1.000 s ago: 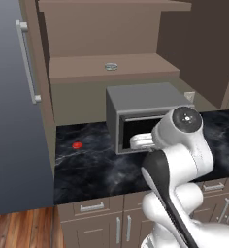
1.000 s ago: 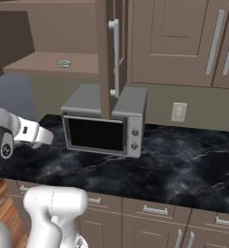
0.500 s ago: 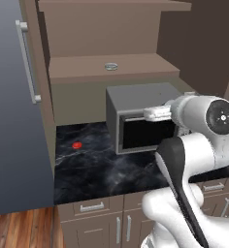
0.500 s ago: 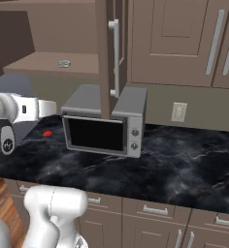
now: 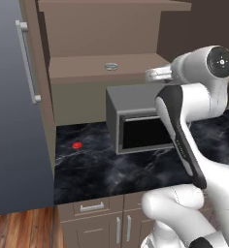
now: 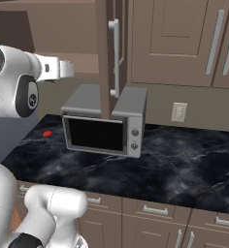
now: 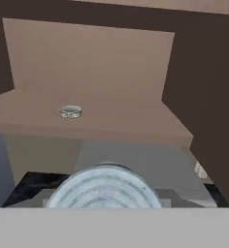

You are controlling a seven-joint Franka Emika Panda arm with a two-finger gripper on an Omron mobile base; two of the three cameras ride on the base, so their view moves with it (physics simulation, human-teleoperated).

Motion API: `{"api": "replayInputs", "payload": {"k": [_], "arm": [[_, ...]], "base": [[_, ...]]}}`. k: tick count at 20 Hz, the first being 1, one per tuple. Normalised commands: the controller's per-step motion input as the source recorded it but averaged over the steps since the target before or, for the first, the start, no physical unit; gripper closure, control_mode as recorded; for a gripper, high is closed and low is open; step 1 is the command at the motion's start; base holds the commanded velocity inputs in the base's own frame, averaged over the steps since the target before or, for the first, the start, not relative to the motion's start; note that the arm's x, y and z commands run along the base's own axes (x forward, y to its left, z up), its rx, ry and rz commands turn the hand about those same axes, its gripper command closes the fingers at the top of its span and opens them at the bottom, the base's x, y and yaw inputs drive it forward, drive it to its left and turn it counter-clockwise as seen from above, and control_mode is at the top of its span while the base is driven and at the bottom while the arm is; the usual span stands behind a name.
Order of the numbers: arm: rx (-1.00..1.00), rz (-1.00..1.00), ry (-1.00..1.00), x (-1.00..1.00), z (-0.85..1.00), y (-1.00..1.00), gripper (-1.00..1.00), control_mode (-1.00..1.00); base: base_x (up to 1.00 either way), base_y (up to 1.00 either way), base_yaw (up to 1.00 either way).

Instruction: Restock the canned food cabinet by taking the new fresh canned food from the counter and placing it in the cabinet. Then, take the old canned food from the cabinet and place it on the counter.

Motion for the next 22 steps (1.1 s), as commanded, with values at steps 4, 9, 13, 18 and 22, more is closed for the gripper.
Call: {"api": "replayInputs", "payload": {"k": [4, 9, 13, 18, 22], "arm": [[-0.01, 0.0, 0.0, 0.03, 0.0, 0.04, 1.0, -1.0], [-0.03, 0.0, 0.14, 0.43, -0.1, 0.0, 1.0, -1.0], [-0.09, 0.0, 0.16, 0.81, -0.4, 0.0, 1.0, -1.0], [-0.02, 0.0, 0.06, 0.97, -0.1, 0.0, 1.0, -1.0], [-0.05, 0.0, 0.0, 0.9, -0.26, -0.01, 1.0, -1.0]], "base": [[0.0, 0.0, 0.0], [0.0, 0.0, 0.0], [0.0, 0.0, 0.0], [0.0, 0.0, 0.0], [0.0, 0.0, 0.0]]}}
